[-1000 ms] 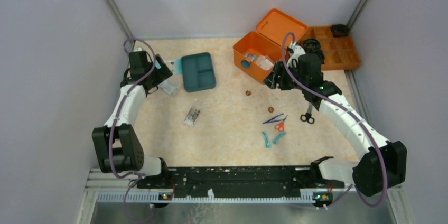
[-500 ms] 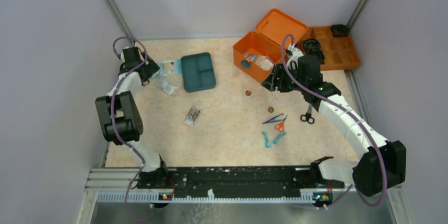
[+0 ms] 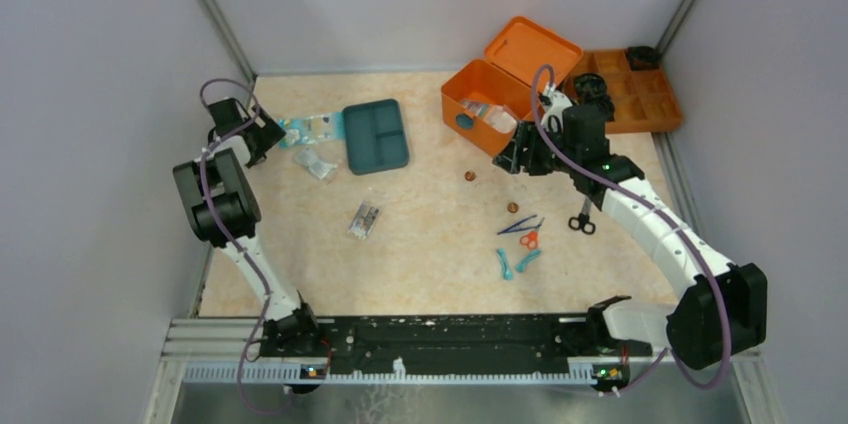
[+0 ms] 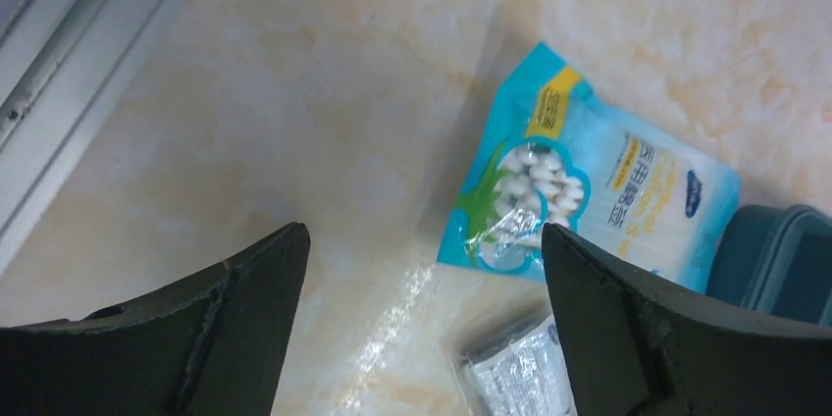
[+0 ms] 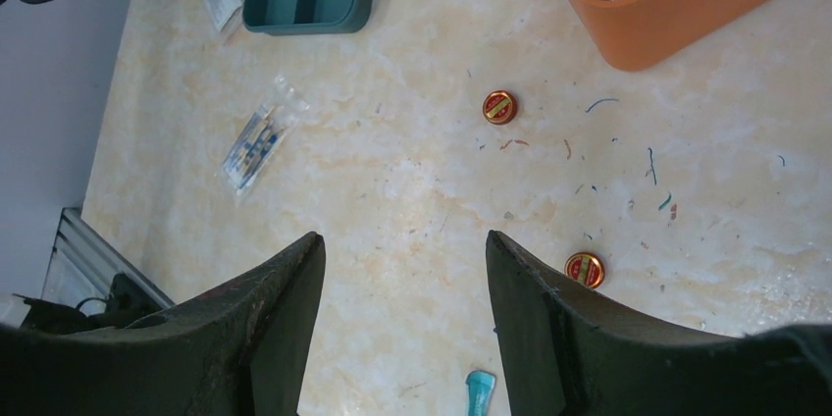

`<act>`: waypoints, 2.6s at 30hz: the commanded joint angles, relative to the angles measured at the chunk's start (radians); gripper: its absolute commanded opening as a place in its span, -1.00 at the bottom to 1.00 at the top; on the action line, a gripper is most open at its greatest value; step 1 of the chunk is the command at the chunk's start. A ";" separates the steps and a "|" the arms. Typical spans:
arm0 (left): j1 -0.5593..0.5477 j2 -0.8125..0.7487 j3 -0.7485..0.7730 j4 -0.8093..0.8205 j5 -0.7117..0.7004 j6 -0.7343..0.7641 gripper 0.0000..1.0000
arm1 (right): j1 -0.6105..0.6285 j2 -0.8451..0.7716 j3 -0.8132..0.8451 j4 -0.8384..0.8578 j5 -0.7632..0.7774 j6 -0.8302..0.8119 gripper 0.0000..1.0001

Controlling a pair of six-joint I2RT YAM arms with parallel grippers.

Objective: Organize the medicine kit

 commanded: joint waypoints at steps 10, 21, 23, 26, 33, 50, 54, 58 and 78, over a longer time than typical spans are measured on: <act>0.076 0.180 0.141 0.040 0.342 0.088 0.78 | -0.006 0.024 0.018 0.016 -0.026 0.013 0.23; 0.071 0.332 0.302 -0.006 0.456 0.101 0.74 | -0.006 0.034 0.023 0.000 -0.024 0.014 0.23; 0.063 0.340 0.313 -0.023 0.460 0.113 0.71 | -0.006 0.037 0.023 0.002 -0.026 0.015 0.23; 0.056 0.342 0.316 -0.029 0.477 0.125 0.65 | -0.006 0.038 0.022 0.007 -0.029 0.019 0.23; 0.053 0.351 0.319 -0.043 0.569 0.151 0.61 | -0.006 0.038 0.021 0.013 -0.046 0.024 0.23; 0.046 0.311 0.258 -0.032 0.594 0.141 -0.29 | -0.006 0.023 0.003 0.026 -0.061 0.029 0.23; 0.046 0.272 0.214 0.007 0.586 0.108 -0.63 | -0.006 0.022 0.002 0.027 -0.065 0.030 0.23; 0.046 0.201 0.138 0.056 0.576 0.068 -0.94 | -0.006 0.017 -0.005 0.032 -0.064 0.032 0.23; 0.042 -0.488 -0.534 0.432 0.497 -0.478 -1.00 | -0.005 -0.025 -0.065 0.122 -0.088 0.151 0.26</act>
